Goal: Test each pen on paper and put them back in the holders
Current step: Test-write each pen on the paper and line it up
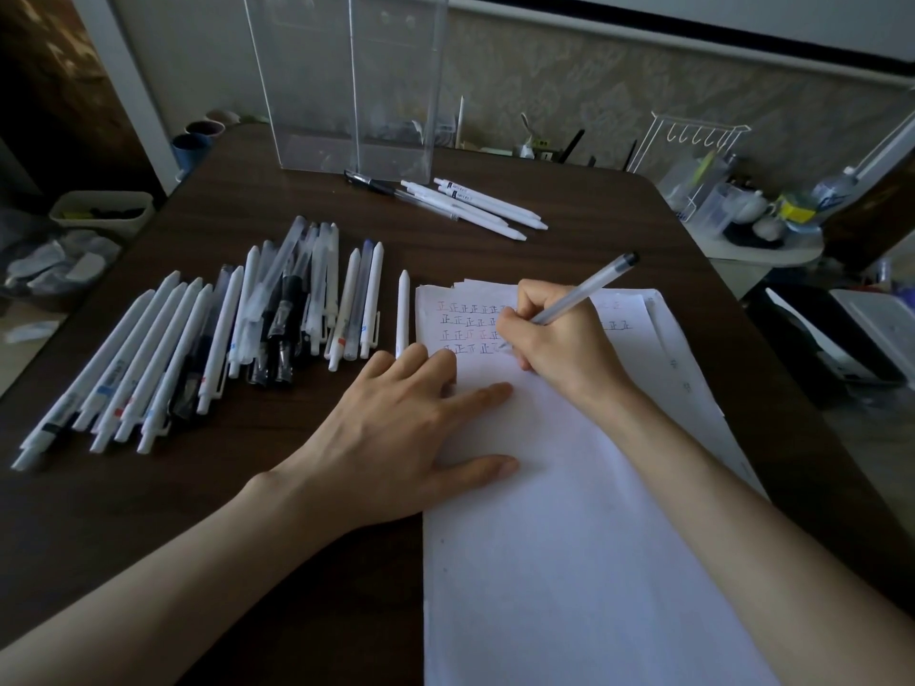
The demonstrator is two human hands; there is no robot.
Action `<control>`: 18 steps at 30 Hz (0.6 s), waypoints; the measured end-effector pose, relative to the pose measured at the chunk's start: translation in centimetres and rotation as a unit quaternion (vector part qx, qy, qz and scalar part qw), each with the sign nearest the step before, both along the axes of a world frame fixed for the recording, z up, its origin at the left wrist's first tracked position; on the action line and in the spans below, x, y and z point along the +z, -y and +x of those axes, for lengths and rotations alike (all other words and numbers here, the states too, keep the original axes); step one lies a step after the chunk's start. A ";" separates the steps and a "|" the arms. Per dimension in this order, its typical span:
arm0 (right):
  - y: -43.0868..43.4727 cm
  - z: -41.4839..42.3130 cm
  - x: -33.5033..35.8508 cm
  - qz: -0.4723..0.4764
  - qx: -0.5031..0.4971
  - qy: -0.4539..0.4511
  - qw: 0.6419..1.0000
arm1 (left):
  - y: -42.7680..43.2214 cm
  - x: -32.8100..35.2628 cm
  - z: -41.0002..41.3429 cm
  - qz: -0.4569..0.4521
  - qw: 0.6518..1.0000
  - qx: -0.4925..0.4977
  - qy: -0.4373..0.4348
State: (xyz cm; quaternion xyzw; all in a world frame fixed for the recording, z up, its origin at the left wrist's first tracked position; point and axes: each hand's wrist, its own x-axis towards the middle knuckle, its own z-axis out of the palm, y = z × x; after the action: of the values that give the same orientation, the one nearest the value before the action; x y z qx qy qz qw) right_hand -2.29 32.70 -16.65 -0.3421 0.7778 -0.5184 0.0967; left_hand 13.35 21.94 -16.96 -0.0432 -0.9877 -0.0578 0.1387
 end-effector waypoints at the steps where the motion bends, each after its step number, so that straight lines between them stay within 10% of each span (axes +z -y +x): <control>1: 0.0 0.0 0.1 0.003 0.000 0.003 1.000 | 0.0 0.0 0.0 -0.001 1.000 -0.001 0.001; 18: -0.5 0.3 1.4 -0.096 0.058 0.098 0.989 | 1.1 0.5 -0.3 0.245 0.960 0.059 -0.118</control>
State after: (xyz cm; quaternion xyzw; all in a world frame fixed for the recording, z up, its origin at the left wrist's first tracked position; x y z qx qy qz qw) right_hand -2.00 33.24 -15.22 -0.3419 0.6904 -0.6148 0.1689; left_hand 13.05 20.81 -16.42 0.0441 -0.9206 -0.2844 0.2640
